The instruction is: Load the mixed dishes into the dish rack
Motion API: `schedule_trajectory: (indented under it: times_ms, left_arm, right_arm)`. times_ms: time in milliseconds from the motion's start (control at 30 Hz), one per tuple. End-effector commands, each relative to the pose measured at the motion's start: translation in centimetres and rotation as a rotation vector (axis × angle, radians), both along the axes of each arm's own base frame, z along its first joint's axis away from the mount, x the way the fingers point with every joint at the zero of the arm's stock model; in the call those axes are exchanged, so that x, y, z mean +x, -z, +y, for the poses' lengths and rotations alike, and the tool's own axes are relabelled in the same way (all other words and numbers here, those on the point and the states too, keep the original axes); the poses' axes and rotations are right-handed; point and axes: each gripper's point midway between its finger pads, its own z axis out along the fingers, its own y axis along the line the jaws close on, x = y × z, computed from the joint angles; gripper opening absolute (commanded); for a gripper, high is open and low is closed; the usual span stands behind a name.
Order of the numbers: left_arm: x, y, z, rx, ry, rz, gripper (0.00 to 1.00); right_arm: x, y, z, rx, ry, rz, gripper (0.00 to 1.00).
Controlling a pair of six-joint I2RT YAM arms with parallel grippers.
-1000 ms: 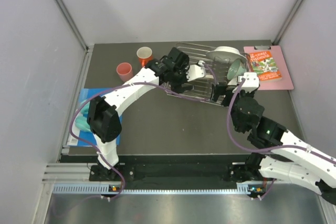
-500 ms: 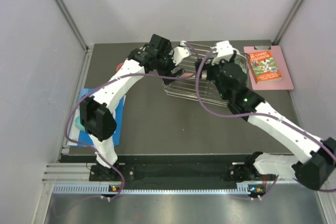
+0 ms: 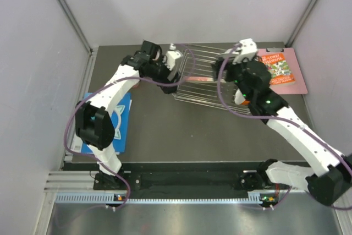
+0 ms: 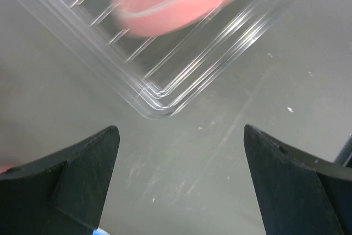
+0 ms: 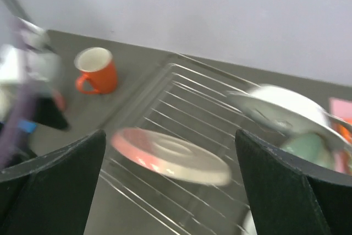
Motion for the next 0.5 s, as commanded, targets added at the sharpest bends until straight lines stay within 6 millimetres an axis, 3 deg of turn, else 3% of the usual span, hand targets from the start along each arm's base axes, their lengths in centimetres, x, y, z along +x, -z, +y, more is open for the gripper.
schedule_trajectory:
  times_ms: [0, 67, 133, 300, 467]
  left_arm:
    - [3.9, -8.1, 3.9, -0.178, -0.225, -0.178, 0.99]
    - [4.1, -7.9, 4.0, -0.174, -0.23, -0.18, 0.99]
    - [4.1, -7.9, 4.0, -0.173, -0.231, -0.181, 0.99]
    - [4.3, -8.0, 3.8, -0.178, -0.225, -0.18, 0.99]
    - [4.2, -7.6, 3.3, -0.191, -0.216, -0.132, 0.99]
  right_arm:
    - [-1.8, 1.5, -8.9, -0.067, 0.168, 0.072, 1.0]
    - [-2.2, 0.2, -8.5, -0.032, 0.128, 0.047, 1.0]
    - [-2.6, 0.1, -8.2, -0.033, 0.082, 0.044, 1.0]
    - [-2.2, 3.4, -7.7, -0.165, 0.03, 0.081, 1.0]
    - [-1.8, 7.7, -6.3, -0.429, -0.051, 0.115, 0.98]
